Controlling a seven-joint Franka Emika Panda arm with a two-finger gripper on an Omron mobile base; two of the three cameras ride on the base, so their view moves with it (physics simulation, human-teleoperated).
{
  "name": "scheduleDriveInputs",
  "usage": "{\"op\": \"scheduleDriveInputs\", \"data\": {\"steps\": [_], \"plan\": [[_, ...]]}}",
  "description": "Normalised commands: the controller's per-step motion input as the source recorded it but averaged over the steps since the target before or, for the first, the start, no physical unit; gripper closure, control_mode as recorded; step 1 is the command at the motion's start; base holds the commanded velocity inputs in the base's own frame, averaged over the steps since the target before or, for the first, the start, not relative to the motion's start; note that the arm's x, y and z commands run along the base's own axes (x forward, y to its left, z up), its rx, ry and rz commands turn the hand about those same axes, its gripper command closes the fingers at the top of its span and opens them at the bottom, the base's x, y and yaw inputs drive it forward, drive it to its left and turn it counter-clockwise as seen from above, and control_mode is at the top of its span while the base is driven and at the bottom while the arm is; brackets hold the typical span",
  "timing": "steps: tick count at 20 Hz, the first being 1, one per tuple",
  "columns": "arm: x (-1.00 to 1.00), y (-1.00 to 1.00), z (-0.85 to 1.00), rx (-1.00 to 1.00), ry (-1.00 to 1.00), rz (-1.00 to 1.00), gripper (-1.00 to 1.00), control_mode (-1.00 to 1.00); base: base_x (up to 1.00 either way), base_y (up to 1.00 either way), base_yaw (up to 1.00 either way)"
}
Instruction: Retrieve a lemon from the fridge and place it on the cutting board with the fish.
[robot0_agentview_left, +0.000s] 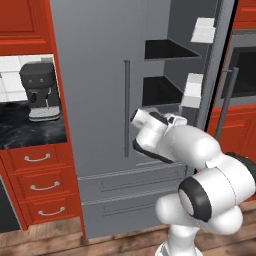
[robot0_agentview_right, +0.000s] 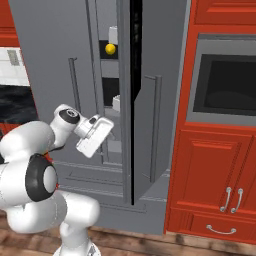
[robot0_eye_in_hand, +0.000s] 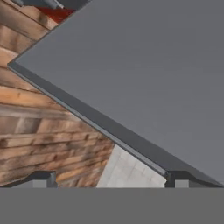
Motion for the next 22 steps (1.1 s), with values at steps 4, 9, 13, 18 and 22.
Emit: {"op": "scheduleDriveInputs", "data": {"steps": [4, 9, 13, 18, 22], "plan": [[0.22, -0.36, -0.21, -0.08, 0.00, 0.02, -1.00, -1.00, 0.00, 0.00, 0.00], [0.25, -0.30, 0.00, 0.00, 0.00, 0.06, -1.00, -1.00, 0.00, 0.00, 0.00], [0.37, -0.05, 0.00, 0.00, 0.00, 0.07, -1.00, -1.00, 0.00, 0.00, 0.00], [0.16, -0.11, -0.03, 0.00, 0.00, 0.02, -1.00, -1.00, 0.00, 0.00, 0.00], [0.00, -0.81, -0.14, 0.00, 0.01, 0.00, -1.00, -1.00, 0.00, 0.00, 0.00]]}}
